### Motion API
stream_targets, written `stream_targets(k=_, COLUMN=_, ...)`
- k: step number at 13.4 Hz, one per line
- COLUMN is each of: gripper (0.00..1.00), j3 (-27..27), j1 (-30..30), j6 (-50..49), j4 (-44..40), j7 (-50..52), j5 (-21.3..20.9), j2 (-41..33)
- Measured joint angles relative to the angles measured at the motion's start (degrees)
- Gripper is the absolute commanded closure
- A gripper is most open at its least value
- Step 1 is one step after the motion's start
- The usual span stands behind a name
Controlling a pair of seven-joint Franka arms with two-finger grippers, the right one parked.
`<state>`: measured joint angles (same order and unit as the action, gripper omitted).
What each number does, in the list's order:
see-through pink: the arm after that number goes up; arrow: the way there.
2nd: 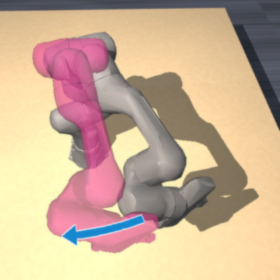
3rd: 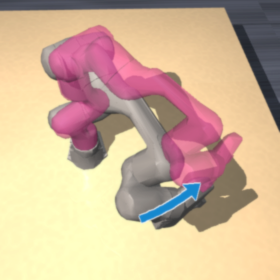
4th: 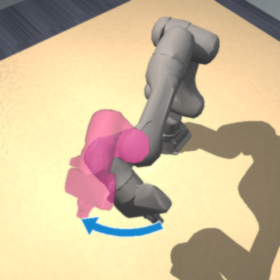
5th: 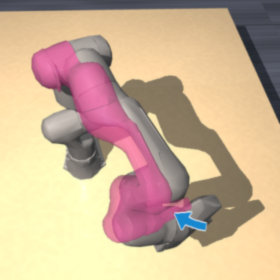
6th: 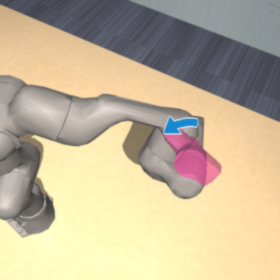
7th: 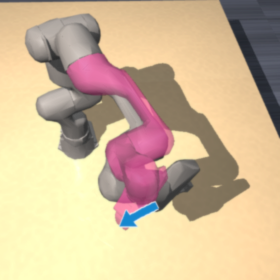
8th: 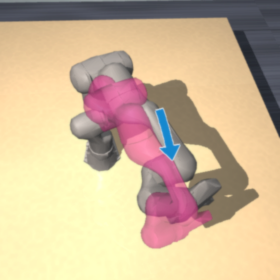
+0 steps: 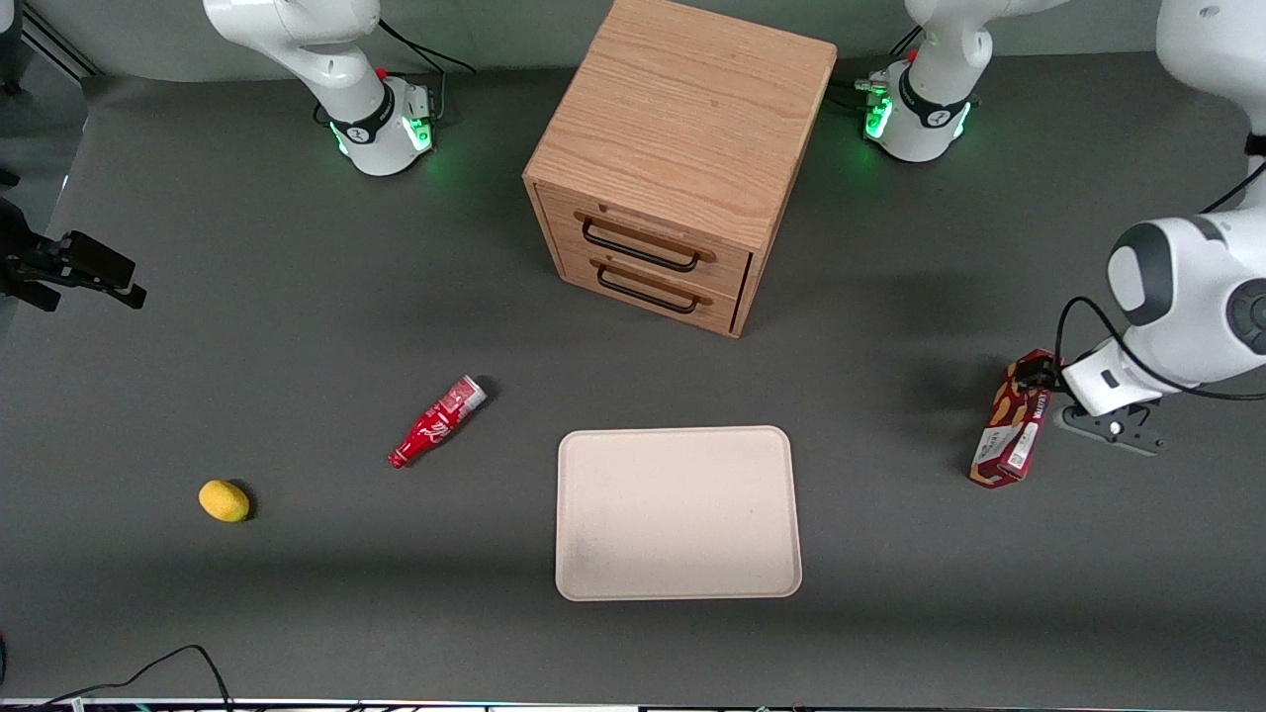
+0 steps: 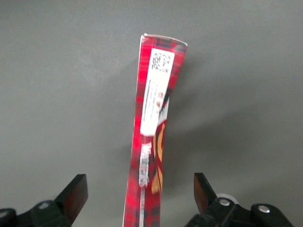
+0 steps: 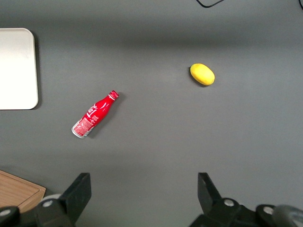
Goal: Place red cookie box on tray
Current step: 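Close the left gripper on the end of the red cookie box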
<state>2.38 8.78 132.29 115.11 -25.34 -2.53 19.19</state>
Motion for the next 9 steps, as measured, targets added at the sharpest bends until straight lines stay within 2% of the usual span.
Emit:
stream_targets(k=3, gripper=0.0, j3=0.2, j1=-0.1, j6=6.2, j4=0.0, j7=-0.4, j5=0.0, j2=4.5)
stream_targets(k=6, gripper=0.01, j3=0.6, j1=-0.2, j6=8.4, j4=-0.1, j7=-0.5, j5=0.0, j2=6.2)
stream_targets(k=8, gripper=0.06, j3=0.7, j1=-0.2, j6=8.4, j4=-0.2, j7=-0.5, j5=0.0, j2=6.3)
stream_targets(k=9, gripper=0.16, j3=0.8, j1=-0.2, j6=8.4, j4=-0.2, j7=-0.6, j5=0.0, j2=6.3)
